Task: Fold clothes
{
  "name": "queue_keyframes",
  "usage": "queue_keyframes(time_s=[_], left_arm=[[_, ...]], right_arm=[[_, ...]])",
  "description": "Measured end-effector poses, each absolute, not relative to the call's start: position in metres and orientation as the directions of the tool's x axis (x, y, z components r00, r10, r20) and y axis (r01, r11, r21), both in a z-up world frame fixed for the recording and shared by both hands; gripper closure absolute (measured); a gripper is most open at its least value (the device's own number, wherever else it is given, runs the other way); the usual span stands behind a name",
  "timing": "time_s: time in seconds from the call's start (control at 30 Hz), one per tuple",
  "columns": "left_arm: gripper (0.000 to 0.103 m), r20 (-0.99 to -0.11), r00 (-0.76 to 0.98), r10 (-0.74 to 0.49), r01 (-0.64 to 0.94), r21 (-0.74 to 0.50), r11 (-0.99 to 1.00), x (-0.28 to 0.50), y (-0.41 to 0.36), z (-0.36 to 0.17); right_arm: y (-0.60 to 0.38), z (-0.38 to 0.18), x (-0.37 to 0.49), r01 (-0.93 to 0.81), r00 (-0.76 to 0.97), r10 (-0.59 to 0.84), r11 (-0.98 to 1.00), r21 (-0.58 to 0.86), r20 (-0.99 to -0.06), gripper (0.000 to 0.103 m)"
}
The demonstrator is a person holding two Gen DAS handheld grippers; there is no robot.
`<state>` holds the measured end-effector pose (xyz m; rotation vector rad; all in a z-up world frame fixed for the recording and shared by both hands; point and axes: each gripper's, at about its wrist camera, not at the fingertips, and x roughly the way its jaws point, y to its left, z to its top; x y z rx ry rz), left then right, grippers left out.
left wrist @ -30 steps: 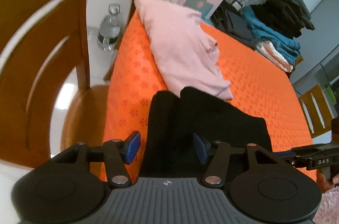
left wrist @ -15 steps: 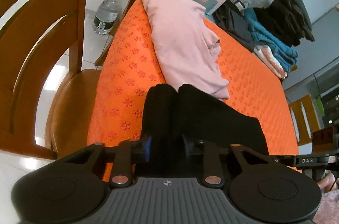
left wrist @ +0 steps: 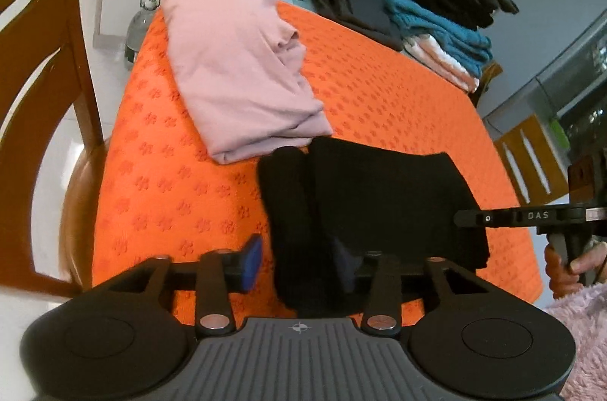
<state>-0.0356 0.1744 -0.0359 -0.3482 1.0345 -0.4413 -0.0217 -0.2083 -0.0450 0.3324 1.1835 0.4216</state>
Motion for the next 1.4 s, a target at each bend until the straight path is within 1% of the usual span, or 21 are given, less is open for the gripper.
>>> queue_keyframes(time_s=[0.07, 0.17, 0.33, 0.4, 0.47, 0.63, 0.67, 0.73, 0.8, 0.83, 0.97, 1.07, 1.13, 1.2, 1.27, 1.3, 1.33, 1.37, 1.4], left_arm=[[0.049, -0.744, 0.438, -0.504, 0.171, -0.482, 0.86, -0.033, 0.174, -0.038], [0.045, -0.737, 0.438, -0.514, 0.135, -0.511, 0.849, -0.027, 0.174, -0.042], [0.044, -0.728, 0.417, -0.544, 0.121, -0.549, 0.827, -0.016, 0.166, -0.048], [0.043, -0.717, 0.406, -0.567, 0.125, -0.571, 0.811, -0.011, 0.162, -0.051], [0.039, -0.714, 0.392, -0.58, 0.123, -0.584, 0.802, -0.007, 0.158, -0.056], [0.037, -0.731, 0.374, -0.571, 0.131, -0.568, 0.813, 0.002, 0.147, -0.064], [0.041, -0.731, 0.377, -0.569, 0.133, -0.566, 0.814, 0.003, 0.145, -0.064], [0.058, -0.715, 0.386, -0.583, 0.162, -0.569, 0.806, 0.002, 0.141, -0.059], [0.058, -0.698, 0.393, -0.599, 0.2, -0.571, 0.796, 0.0, 0.137, -0.054], [0.058, -0.708, 0.393, -0.587, 0.199, -0.558, 0.806, 0.0, 0.136, -0.054], [0.057, -0.729, 0.395, -0.559, 0.126, -0.56, 0.819, 0.003, 0.143, -0.067], [0.056, -0.737, 0.409, -0.538, 0.125, -0.539, 0.833, 0.002, 0.142, -0.065], [0.054, -0.746, 0.43, -0.509, 0.121, -0.511, 0.851, 0.001, 0.139, -0.065], [0.051, -0.749, 0.443, -0.493, 0.118, -0.496, 0.86, 0.001, 0.135, -0.066], [0.045, -0.75, 0.445, -0.489, 0.136, -0.484, 0.865, 0.002, 0.13, -0.067], [0.045, -0.751, 0.446, -0.488, 0.145, -0.477, 0.867, 0.003, 0.128, -0.067], [0.052, -0.75, 0.45, -0.484, 0.15, -0.471, 0.869, 0.004, 0.125, -0.067], [0.072, -0.748, 0.455, -0.482, 0.151, -0.469, 0.87, 0.004, 0.123, -0.067], [0.079, -0.744, 0.46, -0.484, 0.145, -0.475, 0.868, 0.004, 0.123, -0.067]], right_arm=[[-0.212, -0.055, -0.025, -0.128, 0.31, 0.473, 0.88, 0.457, -0.825, 0.08], [-0.209, -0.064, -0.03, -0.132, 0.311, 0.451, 0.892, 0.432, -0.837, 0.078], [-0.202, -0.067, -0.027, -0.149, 0.316, 0.419, 0.908, 0.392, -0.851, 0.07], [-0.201, -0.068, -0.026, -0.145, 0.316, 0.417, 0.909, 0.391, -0.852, 0.068], [-0.202, -0.068, -0.026, -0.138, 0.316, 0.419, 0.908, 0.395, -0.851, 0.067], [-0.206, -0.07, -0.025, -0.108, 0.318, 0.431, 0.901, 0.42, -0.844, 0.066], [-0.206, -0.07, -0.026, -0.104, 0.319, 0.432, 0.901, 0.422, -0.844, 0.066], [-0.206, -0.07, -0.026, -0.099, 0.317, 0.432, 0.901, 0.423, -0.844, 0.066], [-0.206, -0.07, -0.025, -0.097, 0.314, 0.43, 0.901, 0.422, -0.846, 0.066], [-0.205, -0.069, -0.025, -0.096, 0.313, 0.429, 0.902, 0.421, -0.848, 0.065], [-0.205, -0.069, -0.025, -0.089, 0.317, 0.428, 0.902, 0.423, -0.847, 0.064], [-0.205, -0.07, -0.026, -0.081, 0.325, 0.428, 0.901, 0.426, -0.843, 0.063], [-0.205, -0.07, -0.027, -0.073, 0.332, 0.428, 0.9, 0.429, -0.841, 0.063], [-0.205, -0.07, -0.029, -0.067, 0.338, 0.428, 0.899, 0.432, -0.838, 0.06], [-0.202, -0.07, -0.03, -0.067, 0.346, 0.424, 0.901, 0.429, -0.837, 0.056], [-0.2, -0.07, -0.03, -0.072, 0.349, 0.421, 0.903, 0.424, -0.838, 0.053], [-0.197, -0.07, -0.031, -0.079, 0.352, 0.416, 0.906, 0.417, -0.838, 0.053], [-0.195, -0.069, -0.031, -0.085, 0.357, 0.41, 0.909, 0.408, -0.839, 0.053], [-0.192, -0.069, -0.031, -0.09, 0.362, 0.404, 0.912, 0.4, -0.84, 0.058]])
